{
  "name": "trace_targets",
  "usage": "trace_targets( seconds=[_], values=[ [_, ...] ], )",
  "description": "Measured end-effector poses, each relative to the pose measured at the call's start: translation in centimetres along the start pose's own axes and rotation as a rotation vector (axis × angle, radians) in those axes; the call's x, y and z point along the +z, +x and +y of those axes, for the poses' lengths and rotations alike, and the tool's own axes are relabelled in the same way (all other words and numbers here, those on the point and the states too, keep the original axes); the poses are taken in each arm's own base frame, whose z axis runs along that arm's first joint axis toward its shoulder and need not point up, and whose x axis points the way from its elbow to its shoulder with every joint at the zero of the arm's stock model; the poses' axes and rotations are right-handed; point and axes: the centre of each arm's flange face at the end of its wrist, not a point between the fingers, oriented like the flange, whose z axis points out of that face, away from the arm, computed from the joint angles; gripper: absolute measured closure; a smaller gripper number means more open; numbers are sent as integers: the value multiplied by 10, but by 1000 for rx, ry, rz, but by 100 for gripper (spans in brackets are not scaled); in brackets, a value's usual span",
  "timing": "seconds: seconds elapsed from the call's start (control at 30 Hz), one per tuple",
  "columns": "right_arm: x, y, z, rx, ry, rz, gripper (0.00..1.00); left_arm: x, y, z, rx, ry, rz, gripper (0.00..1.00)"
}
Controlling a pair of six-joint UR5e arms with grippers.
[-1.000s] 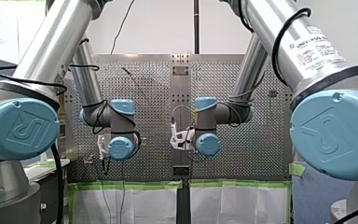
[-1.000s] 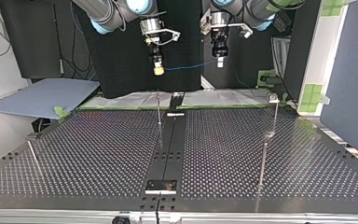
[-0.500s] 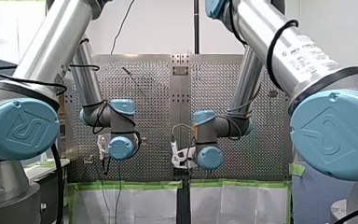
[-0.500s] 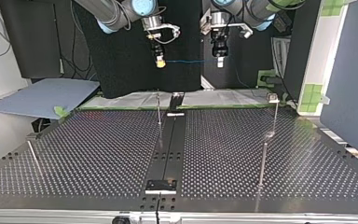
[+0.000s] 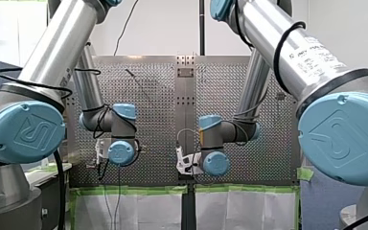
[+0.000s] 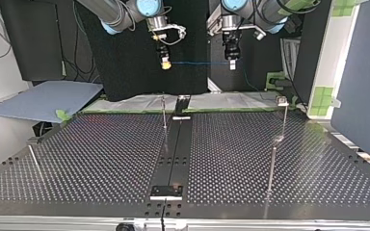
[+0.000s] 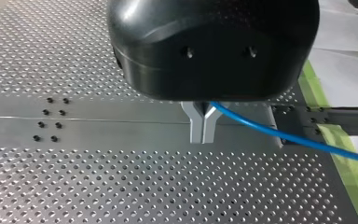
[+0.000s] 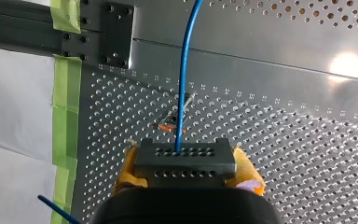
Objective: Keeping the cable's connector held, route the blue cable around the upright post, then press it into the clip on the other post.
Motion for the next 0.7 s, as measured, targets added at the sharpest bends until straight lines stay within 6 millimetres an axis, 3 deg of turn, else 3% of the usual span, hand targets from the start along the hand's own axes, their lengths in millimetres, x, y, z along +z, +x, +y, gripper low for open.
trace_targets(
  seconds=[0.5, 0.7],
  values=[
    [0, 0, 0, 0, 0, 0, 100, 0, 1, 1, 29, -1, 5, 100],
    [16, 26, 11, 13, -12, 27, 100, 4, -8, -1, 16, 14, 5, 100]
  ],
)
